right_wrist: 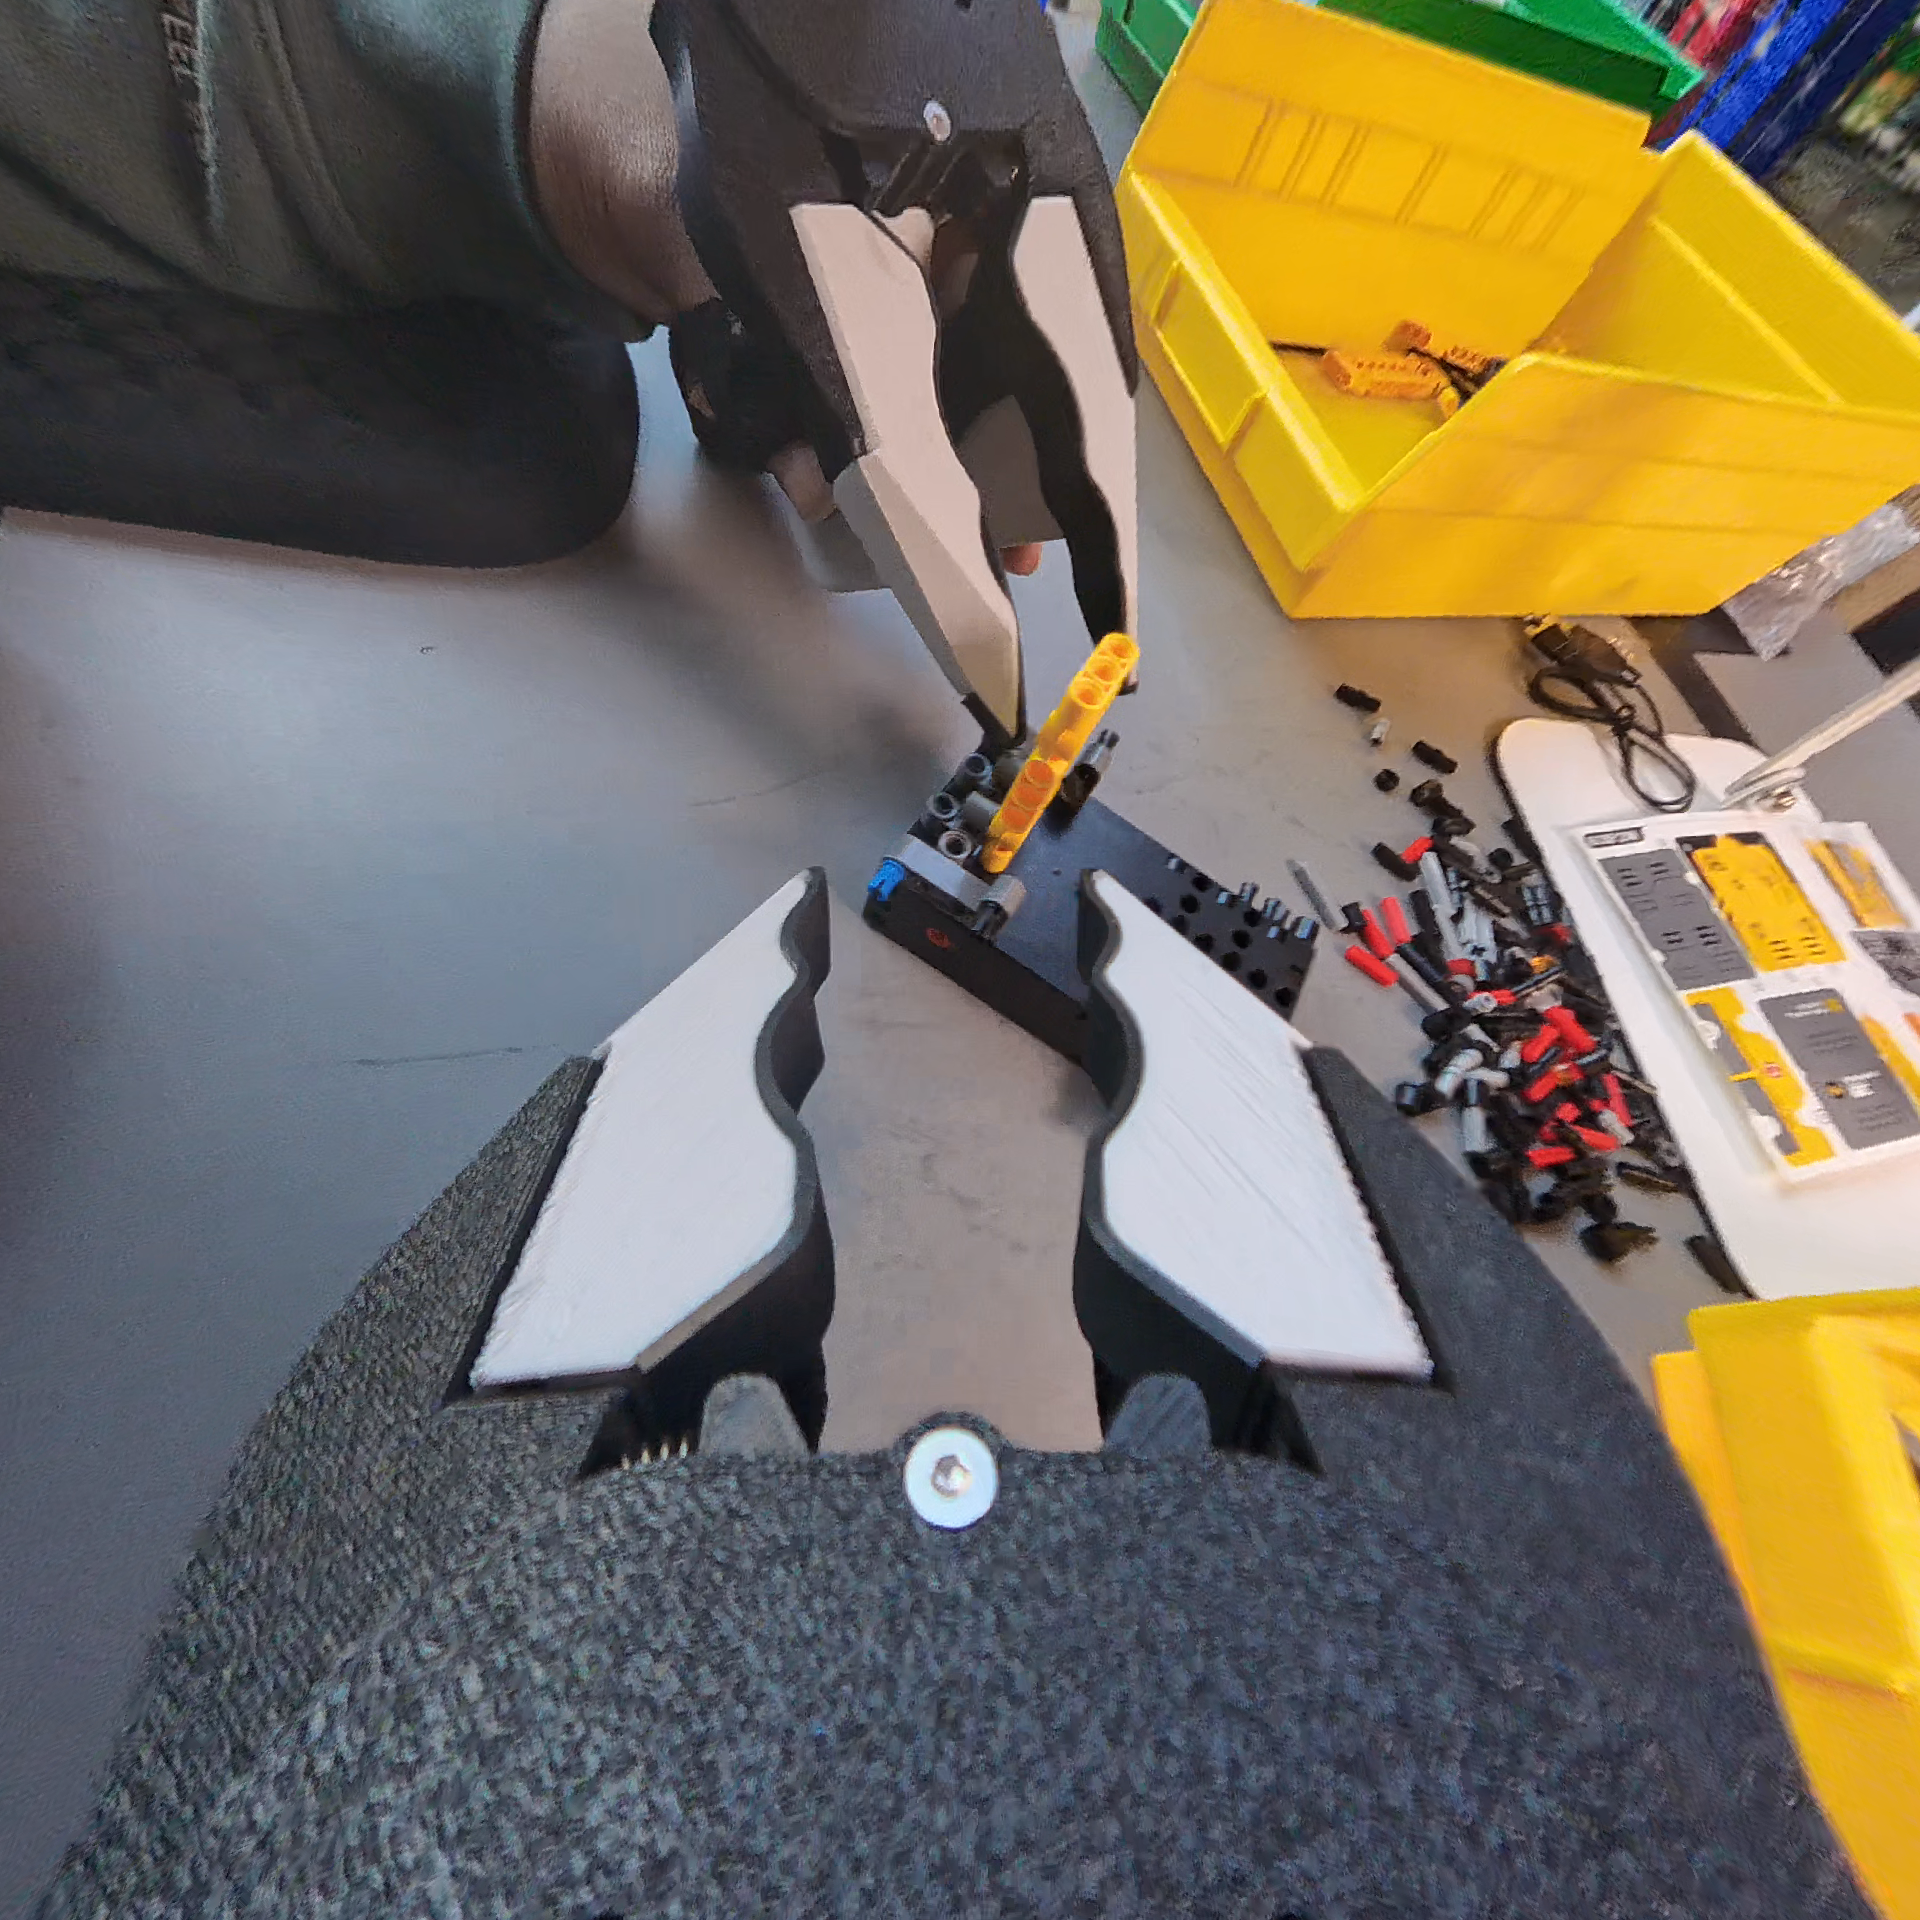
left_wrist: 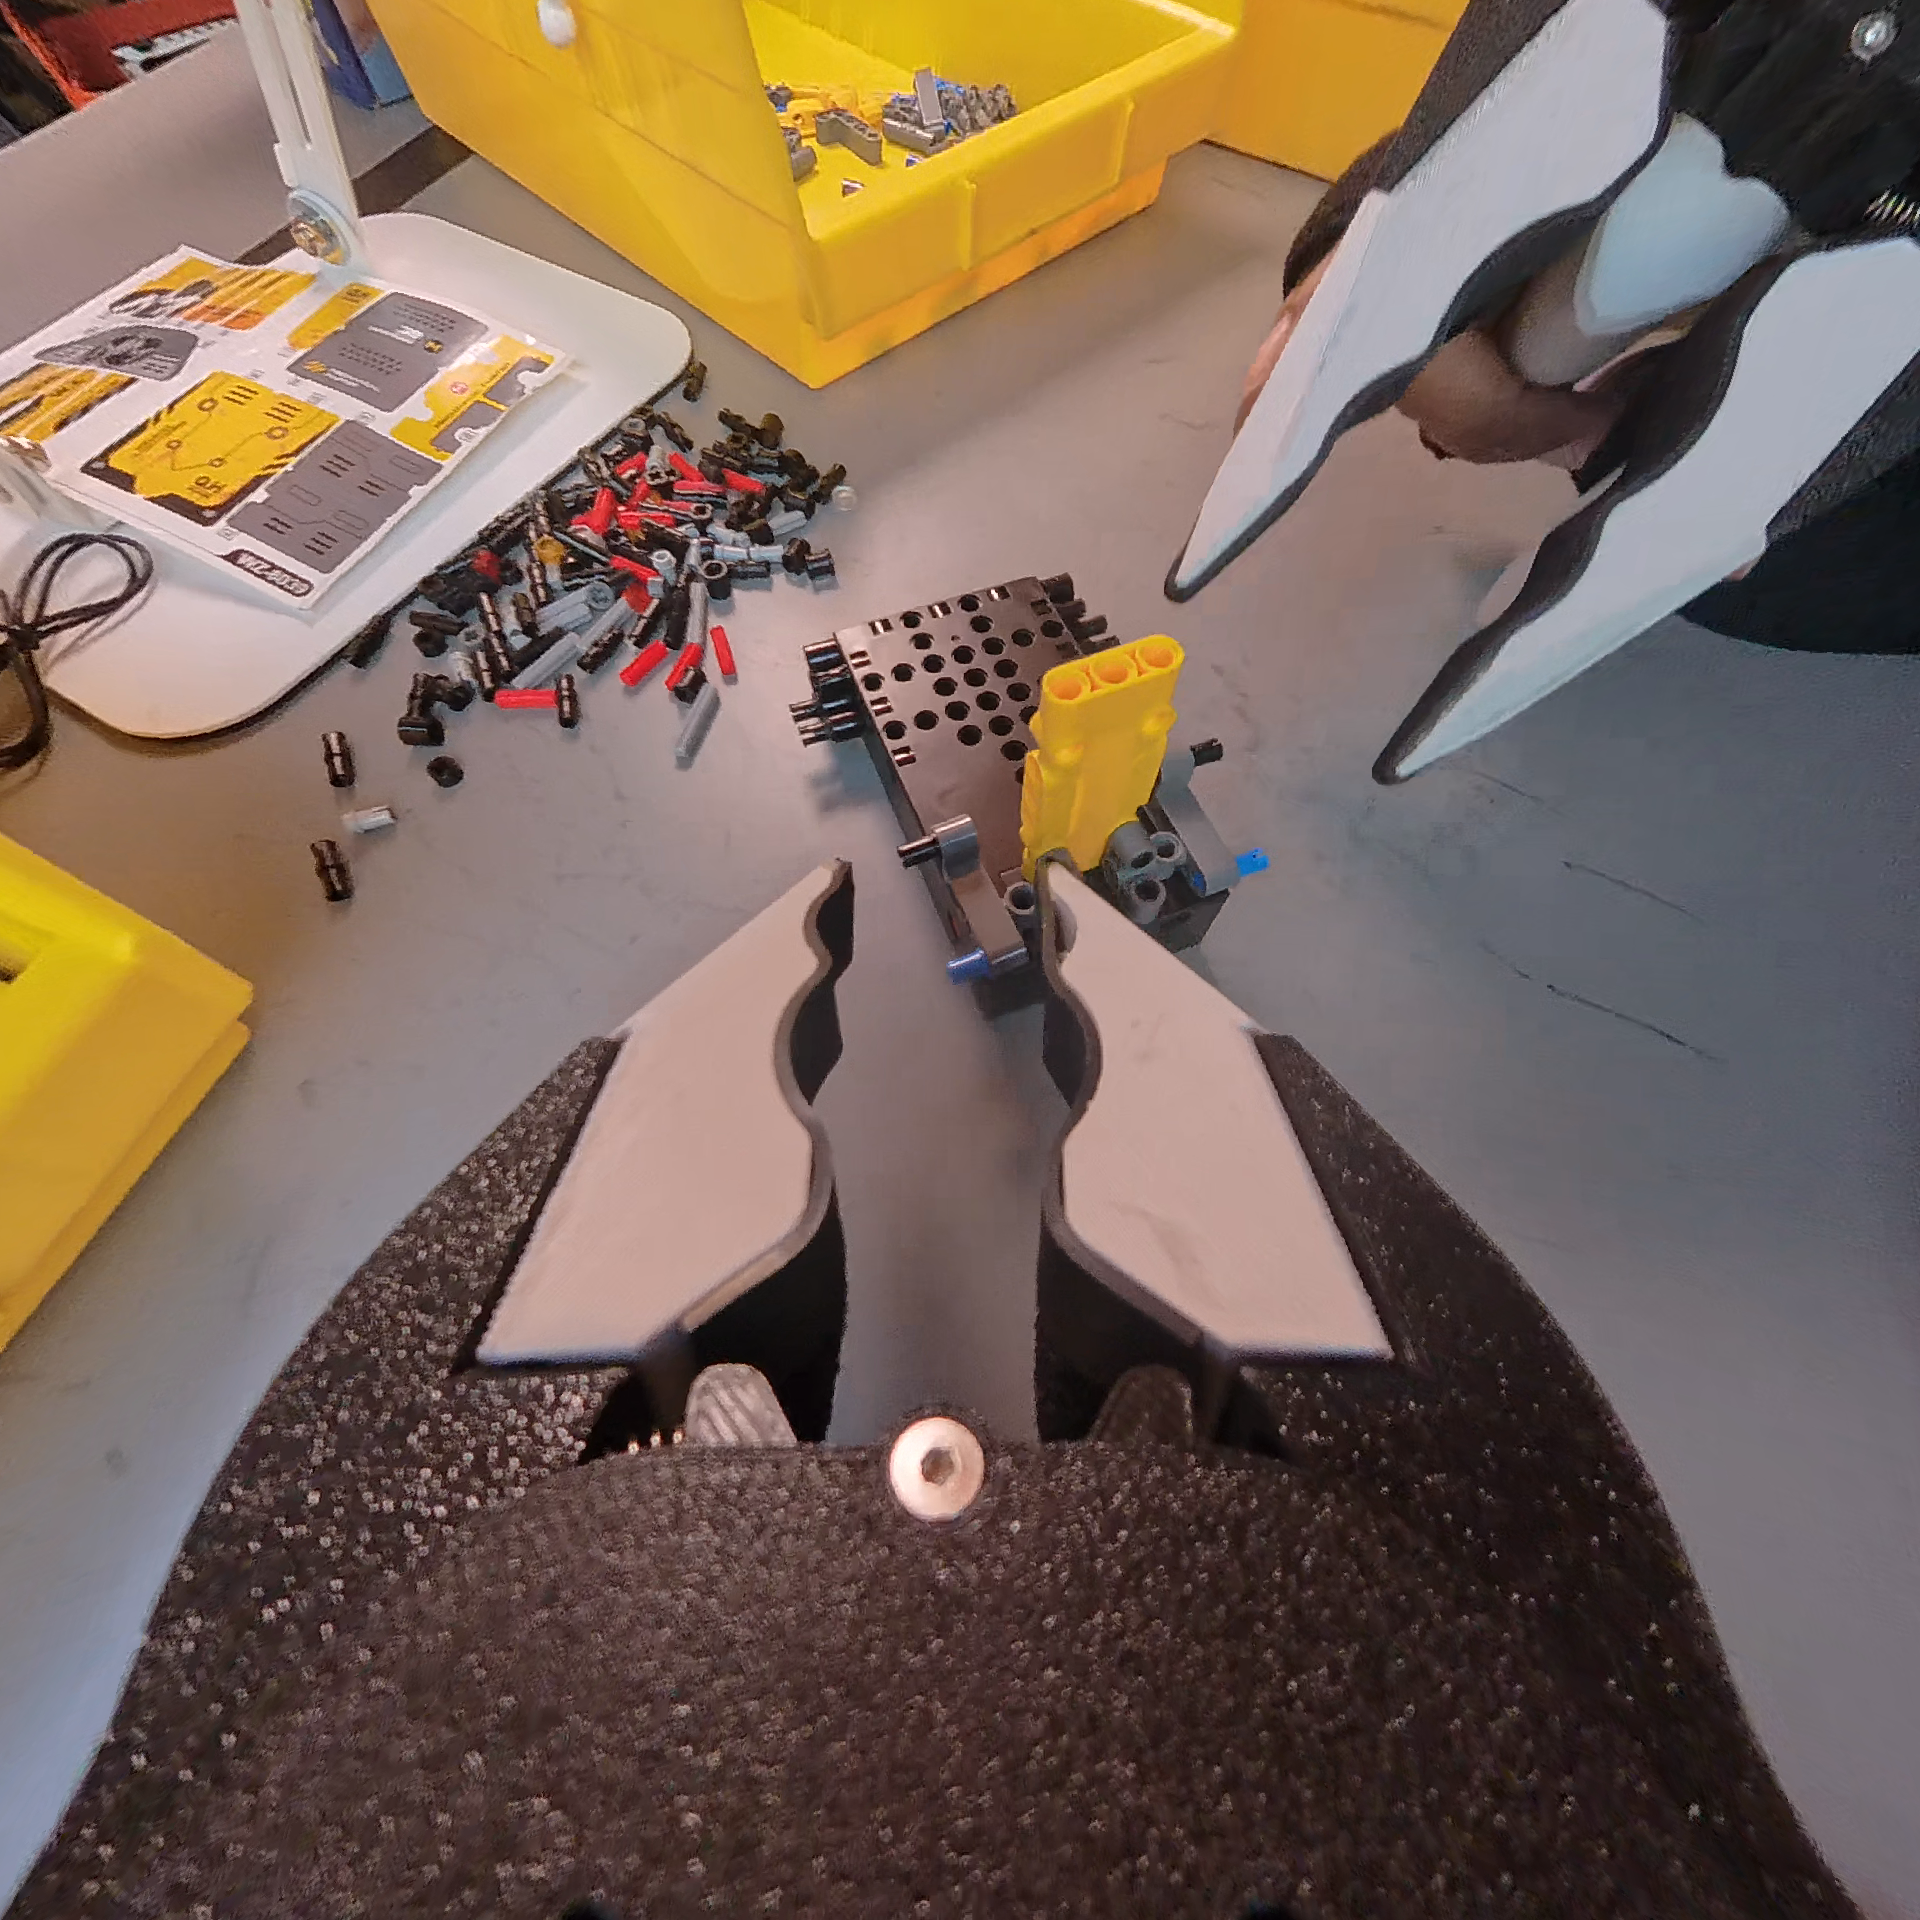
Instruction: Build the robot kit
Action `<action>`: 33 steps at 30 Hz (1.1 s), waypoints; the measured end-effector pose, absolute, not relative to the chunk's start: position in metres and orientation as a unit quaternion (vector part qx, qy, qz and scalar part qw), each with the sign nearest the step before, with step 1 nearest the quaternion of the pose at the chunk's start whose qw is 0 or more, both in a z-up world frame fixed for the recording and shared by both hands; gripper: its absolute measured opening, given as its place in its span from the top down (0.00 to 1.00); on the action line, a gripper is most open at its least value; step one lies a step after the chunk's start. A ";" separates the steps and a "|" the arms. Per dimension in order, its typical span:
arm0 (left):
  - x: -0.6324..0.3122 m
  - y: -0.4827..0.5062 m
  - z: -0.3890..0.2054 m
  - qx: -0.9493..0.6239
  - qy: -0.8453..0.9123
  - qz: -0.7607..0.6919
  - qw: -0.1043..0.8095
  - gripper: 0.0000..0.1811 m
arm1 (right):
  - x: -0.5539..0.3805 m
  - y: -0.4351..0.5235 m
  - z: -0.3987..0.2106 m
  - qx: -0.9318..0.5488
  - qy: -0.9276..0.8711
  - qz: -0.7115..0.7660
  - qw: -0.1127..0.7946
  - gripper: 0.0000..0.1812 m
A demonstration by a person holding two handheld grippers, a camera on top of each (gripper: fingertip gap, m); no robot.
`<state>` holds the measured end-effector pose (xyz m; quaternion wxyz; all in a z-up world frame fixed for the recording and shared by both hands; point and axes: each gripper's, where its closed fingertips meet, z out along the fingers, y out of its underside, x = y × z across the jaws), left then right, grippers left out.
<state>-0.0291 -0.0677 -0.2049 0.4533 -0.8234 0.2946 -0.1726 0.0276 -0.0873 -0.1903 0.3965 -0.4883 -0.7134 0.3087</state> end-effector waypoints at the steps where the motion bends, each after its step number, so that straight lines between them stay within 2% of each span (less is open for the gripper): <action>1: -0.033 -0.066 -0.204 -0.824 0.290 -0.165 0.459 0.82 | 0.028 -0.080 -0.185 -0.484 -0.714 0.305 0.405 0.74; 6: -0.049 -0.060 -0.193 -0.820 0.255 -0.165 0.485 0.80 | 0.027 -0.039 -0.195 -0.500 -0.733 0.281 0.366 0.65; 9: -0.036 -0.072 -0.186 -0.801 0.281 -0.220 0.481 0.68 | 0.024 -0.025 -0.216 -0.498 -0.761 0.251 0.330 0.58; 11: -0.022 -0.083 -0.188 -0.790 0.314 -0.250 0.465 0.59 | 0.020 -0.020 -0.226 -0.498 -0.769 0.243 0.318 0.58; 13: -0.016 -0.087 -0.200 -0.798 0.336 -0.235 0.442 0.56 | 0.018 -0.021 -0.234 -0.503 -0.769 0.243 0.311 0.64; 19: -0.013 -0.081 -0.229 -0.826 0.368 -0.156 0.399 0.56 | 0.020 -0.014 -0.234 -0.551 -0.735 0.229 0.323 0.71; 24: -0.032 -0.070 -0.239 -0.845 0.352 -0.098 0.391 0.59 | 0.022 -0.016 -0.233 -0.590 -0.708 0.216 0.324 0.76; 33: -0.047 -0.070 -0.243 -0.852 0.343 -0.096 0.383 0.62 | 0.015 -0.017 -0.230 -0.571 -0.703 0.216 0.364 0.78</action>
